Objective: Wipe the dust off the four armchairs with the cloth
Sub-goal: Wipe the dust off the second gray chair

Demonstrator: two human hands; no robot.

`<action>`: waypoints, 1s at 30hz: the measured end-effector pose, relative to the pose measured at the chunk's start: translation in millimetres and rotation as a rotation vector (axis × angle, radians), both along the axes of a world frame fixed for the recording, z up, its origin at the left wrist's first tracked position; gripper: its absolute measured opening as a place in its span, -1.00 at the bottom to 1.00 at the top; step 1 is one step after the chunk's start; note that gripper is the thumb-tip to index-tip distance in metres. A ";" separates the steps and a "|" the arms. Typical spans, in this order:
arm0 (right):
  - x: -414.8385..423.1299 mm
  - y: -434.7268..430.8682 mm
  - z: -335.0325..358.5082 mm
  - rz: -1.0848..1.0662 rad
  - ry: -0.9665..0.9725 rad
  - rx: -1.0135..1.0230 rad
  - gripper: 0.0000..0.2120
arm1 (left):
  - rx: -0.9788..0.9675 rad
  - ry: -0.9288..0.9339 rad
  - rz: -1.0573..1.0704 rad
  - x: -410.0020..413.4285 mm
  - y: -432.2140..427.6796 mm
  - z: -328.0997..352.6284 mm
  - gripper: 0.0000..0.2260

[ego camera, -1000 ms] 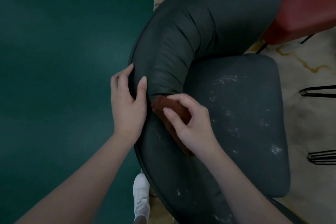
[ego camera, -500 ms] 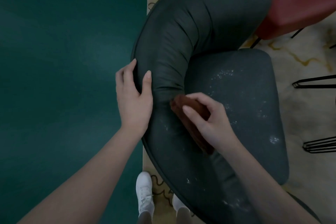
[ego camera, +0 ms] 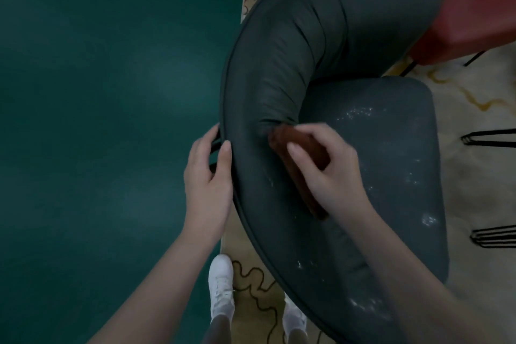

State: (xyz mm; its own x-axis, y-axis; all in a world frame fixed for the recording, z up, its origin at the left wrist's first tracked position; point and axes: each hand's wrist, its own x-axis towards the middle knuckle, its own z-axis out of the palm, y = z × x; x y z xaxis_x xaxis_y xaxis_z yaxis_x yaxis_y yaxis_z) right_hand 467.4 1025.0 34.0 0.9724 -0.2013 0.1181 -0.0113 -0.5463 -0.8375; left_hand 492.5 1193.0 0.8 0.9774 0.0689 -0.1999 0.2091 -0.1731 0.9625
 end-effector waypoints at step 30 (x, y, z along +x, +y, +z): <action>12.8 -13.3 11.4 0.740 -0.117 -0.098 -0.87 | -0.227 -0.001 0.299 -74.8 -17.4 3.0 -0.72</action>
